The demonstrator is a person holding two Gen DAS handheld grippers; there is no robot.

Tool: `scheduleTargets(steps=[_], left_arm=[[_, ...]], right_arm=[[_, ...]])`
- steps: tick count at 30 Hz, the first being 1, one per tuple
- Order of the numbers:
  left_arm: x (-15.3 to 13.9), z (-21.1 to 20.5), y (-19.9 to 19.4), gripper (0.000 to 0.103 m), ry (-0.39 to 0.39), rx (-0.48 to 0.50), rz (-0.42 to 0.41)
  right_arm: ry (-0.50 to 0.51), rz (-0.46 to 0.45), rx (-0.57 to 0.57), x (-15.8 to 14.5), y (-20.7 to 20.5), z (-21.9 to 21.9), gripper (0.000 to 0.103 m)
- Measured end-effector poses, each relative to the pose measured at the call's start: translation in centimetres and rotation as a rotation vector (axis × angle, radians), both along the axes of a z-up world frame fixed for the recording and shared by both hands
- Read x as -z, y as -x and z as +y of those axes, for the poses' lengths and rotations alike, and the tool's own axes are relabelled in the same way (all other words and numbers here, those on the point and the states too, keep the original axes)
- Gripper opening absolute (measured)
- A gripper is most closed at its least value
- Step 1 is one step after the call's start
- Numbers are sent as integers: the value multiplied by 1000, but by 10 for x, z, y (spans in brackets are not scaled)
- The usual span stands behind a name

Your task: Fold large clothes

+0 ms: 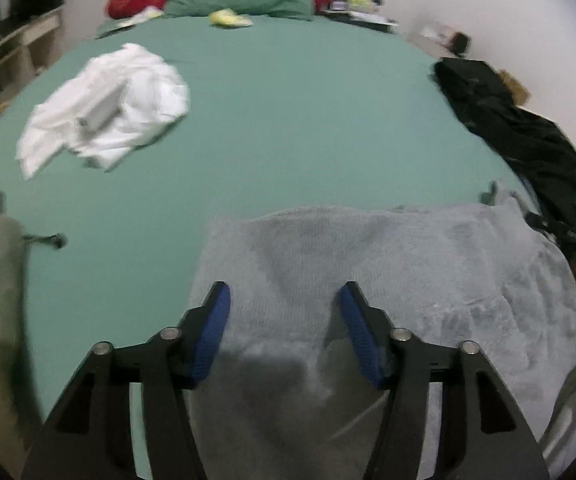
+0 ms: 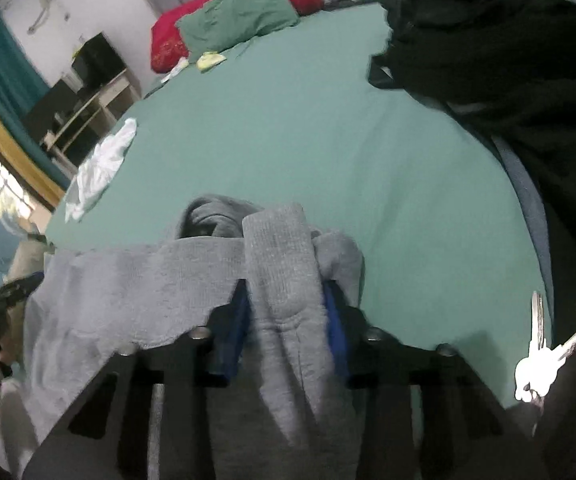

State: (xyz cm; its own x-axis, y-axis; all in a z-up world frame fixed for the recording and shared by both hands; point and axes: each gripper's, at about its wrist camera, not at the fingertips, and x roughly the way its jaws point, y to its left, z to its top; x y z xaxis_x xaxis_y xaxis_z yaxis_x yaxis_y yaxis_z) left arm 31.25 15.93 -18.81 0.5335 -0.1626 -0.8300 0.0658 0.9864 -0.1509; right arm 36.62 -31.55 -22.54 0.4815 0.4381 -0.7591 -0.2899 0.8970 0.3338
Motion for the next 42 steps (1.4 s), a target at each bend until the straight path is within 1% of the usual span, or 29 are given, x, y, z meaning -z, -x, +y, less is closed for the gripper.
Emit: scheduleTargets(steps=[1,2,4,5,6,7,8,9,10,11,12,13,14,15,16,17,18,19,21,22,24,27,30,34,36,38,39,42], left_arm=[[5,1,-2,0,-1,-4,21],[9,6,-5,0,-6,-44,34],[1,16,3,0,-13,-123,-29],[-6,26,8,0,-24,-185,-66],[-14,37,12,0,-11,-235,-91],[-17,44,14,0,-7,-257,-94],[-16,48,12,0,-12,-258,-80],[-14,51,11,0,-19,-258,-63],[-10,53,10,0,-13,-260,-40],[-11,55,11,0,11,-257,-31],[-14,53,13,0,31,-248,-30],[-18,49,14,0,32,-232,-33],[-23,42,16,0,22,-213,-39],[-28,36,17,3,11,-194,-45],[-31,31,19,13,7,-181,-52],[-37,20,22,33,1,-153,-64],[-42,12,27,43,-3,-138,-73],[-45,3,30,50,0,-125,-84],[-49,-17,37,50,13,-85,-83],[-48,-28,40,50,19,-69,-75],[-45,-49,49,50,35,-40,-63],[-36,-73,65,50,43,-30,-51],[-26,-88,80,50,76,-43,-19],[-21,-107,103,50,92,-30,-8],[-21,-114,113,50,79,-36,-8],[-21,-118,118,50,73,-51,-9],[-22,-118,121,50,85,-61,-6],[-24,-118,127,50,123,-78,-8]], right_arm=[[26,-37,6,-6,2,1,22],[45,-88,17,-16,4,1,21],[68,-190,34,-40,9,2,21],[72,-225,37,-50,9,2,21],[72,-248,36,-58,8,3,21],[74,-262,36,-64,6,5,21],[76,-265,37,-64,3,7,21],[83,-260,39,-62,-1,10,21],[99,-234,45,-52,-8,14,23],[121,-196,46,-40,-14,17,29],[149,-137,42,-24,-21,19,32],[188,-56,58,-1,-29,18,38],[188,-36,69,6,-29,17,41],[175,-45,85,7,-25,13,43],[179,-76,97,1,-18,9,54],[205,-94,104,-4,-13,8,72],[241,-115,114,-10,-7,7,79],[258,-144,126,-17,1,3,83],[209,-165,138,-30,17,-6,83],[167,-165,139,-36,27,-11,83],[121,-158,130,-44,48,-12,83],[102,-158,91,-49,81,-8,83],[89,-146,93,-45,109,-13,83],[-3,-63,111,-30,131,-35,83],[-49,-29,109,-26,137,-42,83],[-126,21,91,-19,143,-49,83],[-171,51,97,-14,143,-53,83],[-251,134,135,3,142,-60,83]])
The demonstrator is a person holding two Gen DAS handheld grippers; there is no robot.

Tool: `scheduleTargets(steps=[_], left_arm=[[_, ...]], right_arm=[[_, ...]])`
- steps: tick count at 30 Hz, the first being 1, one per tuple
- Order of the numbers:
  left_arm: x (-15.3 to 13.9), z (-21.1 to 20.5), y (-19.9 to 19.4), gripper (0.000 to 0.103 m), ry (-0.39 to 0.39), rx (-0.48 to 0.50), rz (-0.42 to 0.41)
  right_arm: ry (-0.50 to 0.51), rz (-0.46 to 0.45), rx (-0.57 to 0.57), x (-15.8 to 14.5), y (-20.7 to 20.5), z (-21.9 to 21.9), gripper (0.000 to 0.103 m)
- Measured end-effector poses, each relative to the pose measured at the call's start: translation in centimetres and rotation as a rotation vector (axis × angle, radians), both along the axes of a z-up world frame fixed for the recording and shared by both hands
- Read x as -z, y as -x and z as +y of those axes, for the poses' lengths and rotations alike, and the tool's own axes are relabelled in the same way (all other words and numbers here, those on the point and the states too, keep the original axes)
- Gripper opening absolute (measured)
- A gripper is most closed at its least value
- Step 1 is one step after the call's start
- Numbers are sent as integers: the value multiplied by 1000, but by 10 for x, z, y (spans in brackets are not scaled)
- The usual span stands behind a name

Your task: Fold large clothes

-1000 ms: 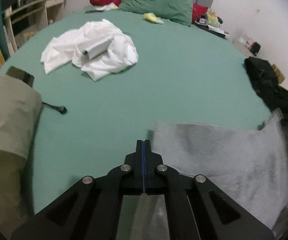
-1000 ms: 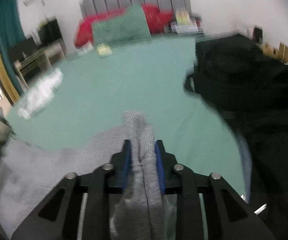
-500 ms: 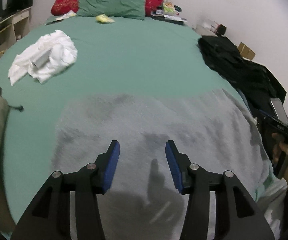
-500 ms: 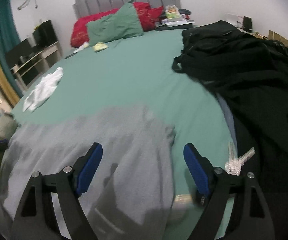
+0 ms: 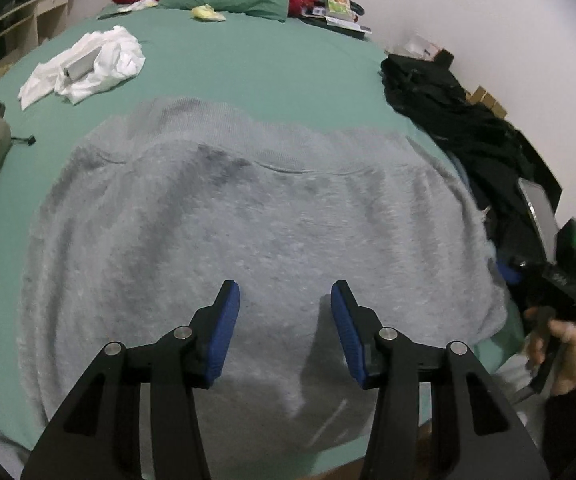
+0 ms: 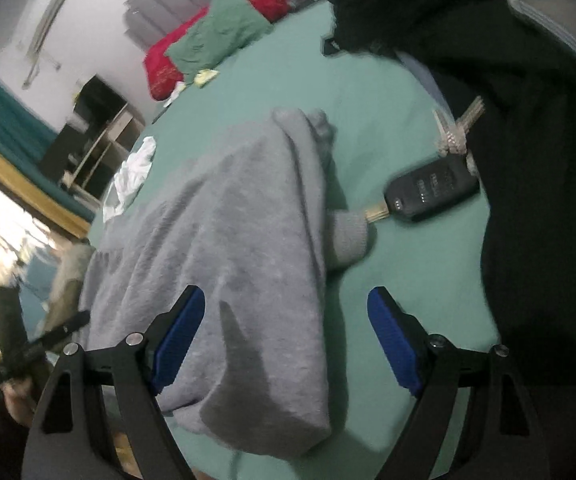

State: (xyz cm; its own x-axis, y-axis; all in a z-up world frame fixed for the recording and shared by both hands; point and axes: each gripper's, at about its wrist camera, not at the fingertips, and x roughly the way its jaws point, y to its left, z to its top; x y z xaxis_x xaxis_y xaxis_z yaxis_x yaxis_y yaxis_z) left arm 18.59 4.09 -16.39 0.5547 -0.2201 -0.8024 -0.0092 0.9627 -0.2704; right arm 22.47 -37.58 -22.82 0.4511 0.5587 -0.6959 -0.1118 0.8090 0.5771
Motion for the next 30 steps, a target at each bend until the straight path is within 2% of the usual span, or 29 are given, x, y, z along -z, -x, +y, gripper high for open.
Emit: scheduleTargets(steps=[4,10,12,14,17,19,24,25,27,28,29,30], left_arm=[[-3,-5,0,50,-10,13,-11],[-1,-6,-12,50,-21,19,-25],[0,-2,-18,50,1,9,-24],[1,5,-27,50,60,-12,-20],[1,9,-38,50,89,-26,-28],[3,9,-49,50,83,-23,-30],[15,3,-73,50,63,-25,-22],[19,2,-78,50,54,-31,-16],[30,-2,-85,50,41,-44,11],[35,-4,-87,50,32,-41,23],[38,-6,-89,50,18,-34,26],[41,-10,-91,50,-9,-23,26]], right_arm=[[-133,66,13,18,-8,-2,83],[-132,57,-9,24,-32,19,84],[-144,50,-6,25,-42,22,86],[-194,46,-2,28,-51,23,93],[-222,37,-27,27,-57,32,94],[-268,40,-62,30,-62,41,94],[-297,24,-129,33,-75,67,92],[-303,22,-136,33,-77,71,90],[-318,30,-141,35,-81,75,75],[-317,44,-139,38,-83,76,59],[-314,51,-139,40,-84,77,51],[-316,54,-143,42,-83,78,50]])
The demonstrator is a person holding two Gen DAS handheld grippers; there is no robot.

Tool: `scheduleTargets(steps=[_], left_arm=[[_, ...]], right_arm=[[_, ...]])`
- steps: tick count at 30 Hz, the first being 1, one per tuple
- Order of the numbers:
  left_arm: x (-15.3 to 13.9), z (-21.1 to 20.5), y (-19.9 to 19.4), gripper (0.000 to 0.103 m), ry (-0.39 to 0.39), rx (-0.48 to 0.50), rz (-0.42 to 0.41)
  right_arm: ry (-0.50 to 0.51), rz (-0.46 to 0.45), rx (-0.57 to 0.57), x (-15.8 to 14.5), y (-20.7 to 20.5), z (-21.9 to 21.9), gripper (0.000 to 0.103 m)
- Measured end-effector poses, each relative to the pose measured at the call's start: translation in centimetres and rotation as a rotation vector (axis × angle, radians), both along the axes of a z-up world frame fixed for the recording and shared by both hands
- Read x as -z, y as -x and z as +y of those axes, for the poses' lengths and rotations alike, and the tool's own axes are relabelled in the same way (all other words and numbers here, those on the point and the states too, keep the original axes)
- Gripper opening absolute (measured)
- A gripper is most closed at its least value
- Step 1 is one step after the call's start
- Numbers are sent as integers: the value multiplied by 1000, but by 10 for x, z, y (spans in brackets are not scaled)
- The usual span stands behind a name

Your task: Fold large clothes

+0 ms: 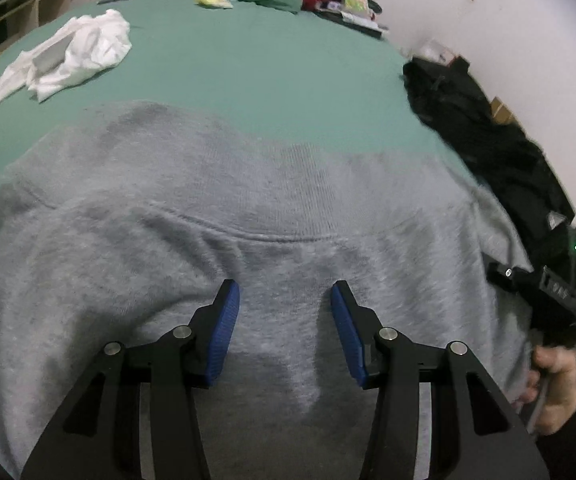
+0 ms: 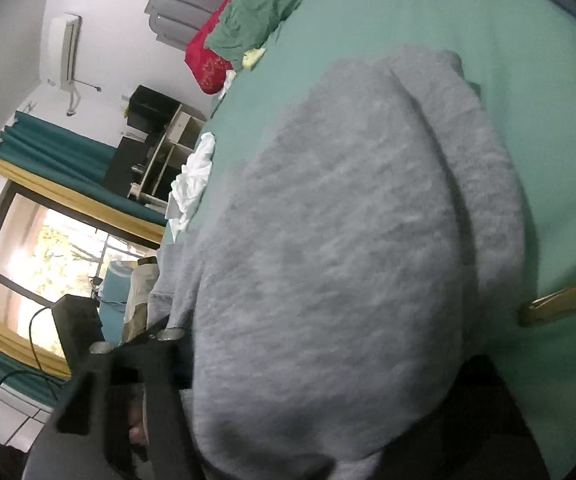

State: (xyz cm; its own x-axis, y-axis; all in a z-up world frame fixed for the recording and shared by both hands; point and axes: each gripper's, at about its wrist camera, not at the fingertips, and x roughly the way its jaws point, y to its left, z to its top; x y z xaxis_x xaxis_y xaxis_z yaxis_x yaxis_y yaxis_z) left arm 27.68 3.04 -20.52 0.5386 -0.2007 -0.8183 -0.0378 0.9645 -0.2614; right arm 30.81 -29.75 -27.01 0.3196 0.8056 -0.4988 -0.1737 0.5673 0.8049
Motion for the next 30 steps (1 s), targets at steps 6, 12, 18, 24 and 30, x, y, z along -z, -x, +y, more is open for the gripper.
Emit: scheduleTargets(steps=[6,12,18,24,30], left_arm=[[6,-12,-9,50,-76,-25,10],[5,-19,-9,50,-138,-24,8],[-9,-7,-2,50,-80,-4,33],[-40,31,35,50,-58,16,-47],[-54,92,82,50,-99,-5,-125]], right_arm=[[17,-83,-6,-21,12,5,39],[82,-174,-24,-57,24,20,37],[229,-255,-36,-87,43,49,36],[361,-307,-55,-114,47,88,36],[489,-320,-83,-128,54,137,37]])
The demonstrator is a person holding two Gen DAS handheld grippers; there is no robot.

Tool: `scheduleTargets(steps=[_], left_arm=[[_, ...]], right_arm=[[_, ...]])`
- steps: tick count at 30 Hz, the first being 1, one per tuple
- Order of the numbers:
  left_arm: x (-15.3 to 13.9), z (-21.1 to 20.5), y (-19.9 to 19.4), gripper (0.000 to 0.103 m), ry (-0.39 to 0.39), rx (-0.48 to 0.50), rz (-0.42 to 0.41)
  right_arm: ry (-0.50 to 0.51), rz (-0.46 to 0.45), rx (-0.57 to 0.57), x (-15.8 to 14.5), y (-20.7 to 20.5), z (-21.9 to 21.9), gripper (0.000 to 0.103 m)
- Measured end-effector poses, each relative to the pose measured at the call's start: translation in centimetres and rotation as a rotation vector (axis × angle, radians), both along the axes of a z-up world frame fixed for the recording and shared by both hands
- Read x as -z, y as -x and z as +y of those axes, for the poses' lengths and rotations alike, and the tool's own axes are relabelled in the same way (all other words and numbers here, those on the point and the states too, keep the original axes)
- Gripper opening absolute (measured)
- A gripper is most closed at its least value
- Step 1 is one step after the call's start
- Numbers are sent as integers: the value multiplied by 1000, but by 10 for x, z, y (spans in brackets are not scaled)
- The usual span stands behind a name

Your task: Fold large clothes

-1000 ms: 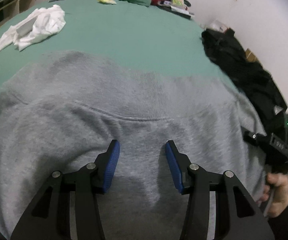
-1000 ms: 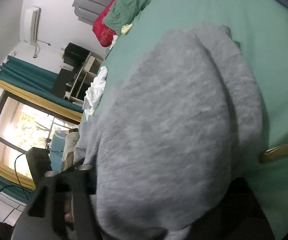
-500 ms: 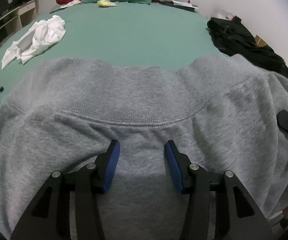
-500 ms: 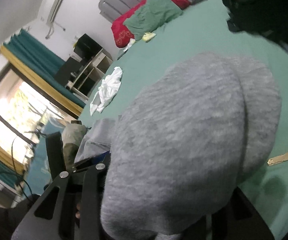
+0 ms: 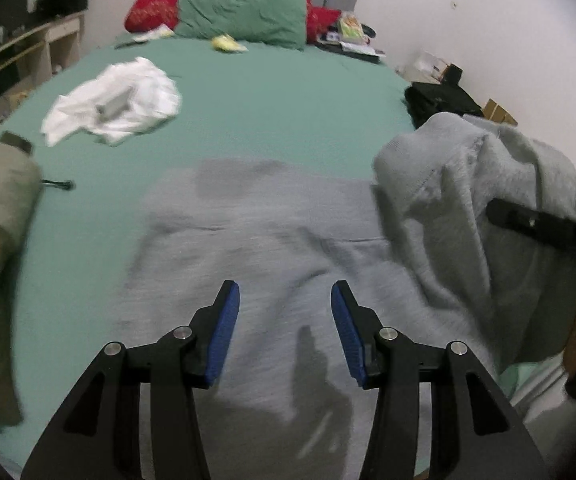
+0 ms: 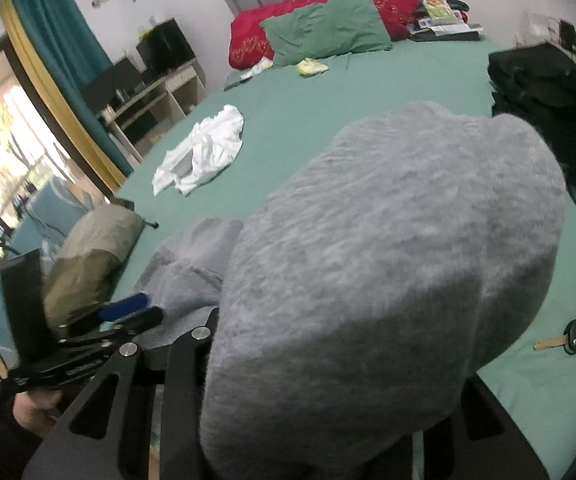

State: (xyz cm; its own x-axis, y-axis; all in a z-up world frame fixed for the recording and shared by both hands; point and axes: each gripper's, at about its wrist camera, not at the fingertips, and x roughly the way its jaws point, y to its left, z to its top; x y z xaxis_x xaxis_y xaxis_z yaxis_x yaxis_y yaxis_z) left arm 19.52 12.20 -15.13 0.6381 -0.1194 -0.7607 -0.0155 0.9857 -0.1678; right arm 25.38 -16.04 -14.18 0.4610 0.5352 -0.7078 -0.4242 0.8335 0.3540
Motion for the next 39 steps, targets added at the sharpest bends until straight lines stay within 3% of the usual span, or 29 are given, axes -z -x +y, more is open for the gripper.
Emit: scheduleTargets(steps=[3,6,12,15,16,17,20,22,24,26,31,35,39], left_arm=[[3,27,17,50,-91,-35,-15],[10,54,27,51,-108,-49,-30],[24,106,41,51,-3,-131,-21],[26,134,45,50,71,-174,-22],[27,145,47,50,93,-197,-20],[27,152,48,50,104,-216,-17],[25,174,52,50,98,-289,-19],[20,181,58,50,36,-324,-37],[16,187,65,50,6,-340,-57],[17,192,69,50,51,-340,-62],[4,178,76,50,113,-291,-150],[-15,137,72,51,255,-141,-185],[-29,67,74,62,380,82,-159]], right_arm=[[49,-1,3,-6,2,23,37],[92,9,-10,-12,4,54,37],[198,39,-90,-13,10,131,38],[231,73,-81,-3,12,162,42],[232,90,-70,1,13,171,50],[205,118,-58,8,15,180,62],[70,214,-63,20,21,193,87],[15,265,-87,27,28,203,89],[-103,374,-144,31,36,207,89],[-144,386,-166,23,45,204,89],[-294,269,-152,-34,59,147,89],[-238,111,-42,-57,59,78,89],[-104,83,107,-37,56,6,89]])
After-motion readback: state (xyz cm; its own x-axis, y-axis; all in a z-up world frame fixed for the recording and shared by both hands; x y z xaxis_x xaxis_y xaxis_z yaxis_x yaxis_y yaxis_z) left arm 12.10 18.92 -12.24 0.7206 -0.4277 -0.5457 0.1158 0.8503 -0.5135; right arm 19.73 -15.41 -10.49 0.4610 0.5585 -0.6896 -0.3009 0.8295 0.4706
